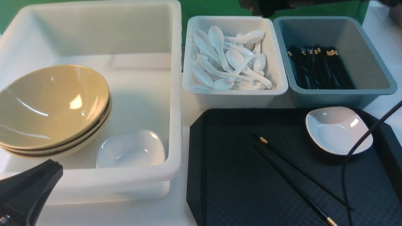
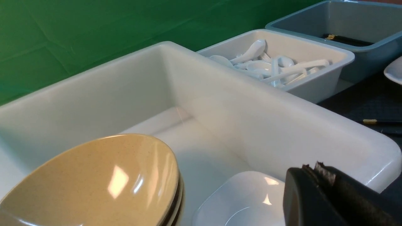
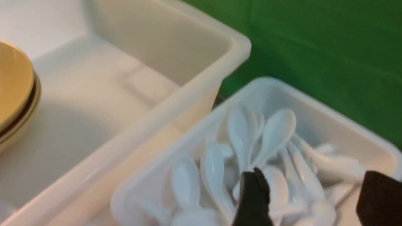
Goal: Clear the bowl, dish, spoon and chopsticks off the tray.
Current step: Use the right arm to grab a chopstick
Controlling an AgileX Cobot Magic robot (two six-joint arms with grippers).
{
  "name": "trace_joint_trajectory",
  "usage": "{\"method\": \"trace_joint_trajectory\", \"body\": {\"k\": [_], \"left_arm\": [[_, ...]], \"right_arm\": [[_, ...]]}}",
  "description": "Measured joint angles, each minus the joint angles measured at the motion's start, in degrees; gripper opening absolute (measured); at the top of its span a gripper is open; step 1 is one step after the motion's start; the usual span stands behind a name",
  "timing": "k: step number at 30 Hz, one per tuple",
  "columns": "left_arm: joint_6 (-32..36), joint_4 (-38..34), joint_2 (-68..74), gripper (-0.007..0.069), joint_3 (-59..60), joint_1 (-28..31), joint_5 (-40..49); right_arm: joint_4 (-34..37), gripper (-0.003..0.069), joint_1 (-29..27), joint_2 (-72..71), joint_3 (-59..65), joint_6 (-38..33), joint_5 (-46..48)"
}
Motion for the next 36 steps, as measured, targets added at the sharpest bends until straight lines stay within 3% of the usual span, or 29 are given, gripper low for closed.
{"method": "trace_joint_trajectory", "body": {"k": [4, 8, 14, 18, 32, 36], "left_arm": [[0.0, -1.19, 0.0, -0.0011, 0.0, 0.0, -0.31], [0.0, -1.46, -0.04, -0.0011, 0.0, 0.0, -1.92], [0.0, -1.59, -0.04, -0.0011, 0.0, 0.0, -2.49], [0.0, -1.59, -0.04, -0.0011, 0.0, 0.0, -2.48], [0.0, -1.59, -0.04, -0.0011, 0.0, 0.0, 0.05], [0.0, -1.59, -0.04, -0.0011, 0.0, 0.0, 0.28]], "right_arm": [[-20.95, 0.0461, 0.05, -3.42, 0.57, 20.49, 21.17], [-26.61, 0.0461, 1.01, -4.03, 9.73, 25.63, 30.81], [-26.91, 0.0474, 5.78, -4.06, 25.65, 27.56, 23.05], [-26.85, 0.0509, 9.31, -4.06, 33.75, 29.43, 11.9], [-27.28, 0.0519, 10.98, 4.48, 34.26, 29.97, 4.25], [-26.47, 0.0454, 10.98, 5.16, 33.77, 30.03, 5.14]]}}
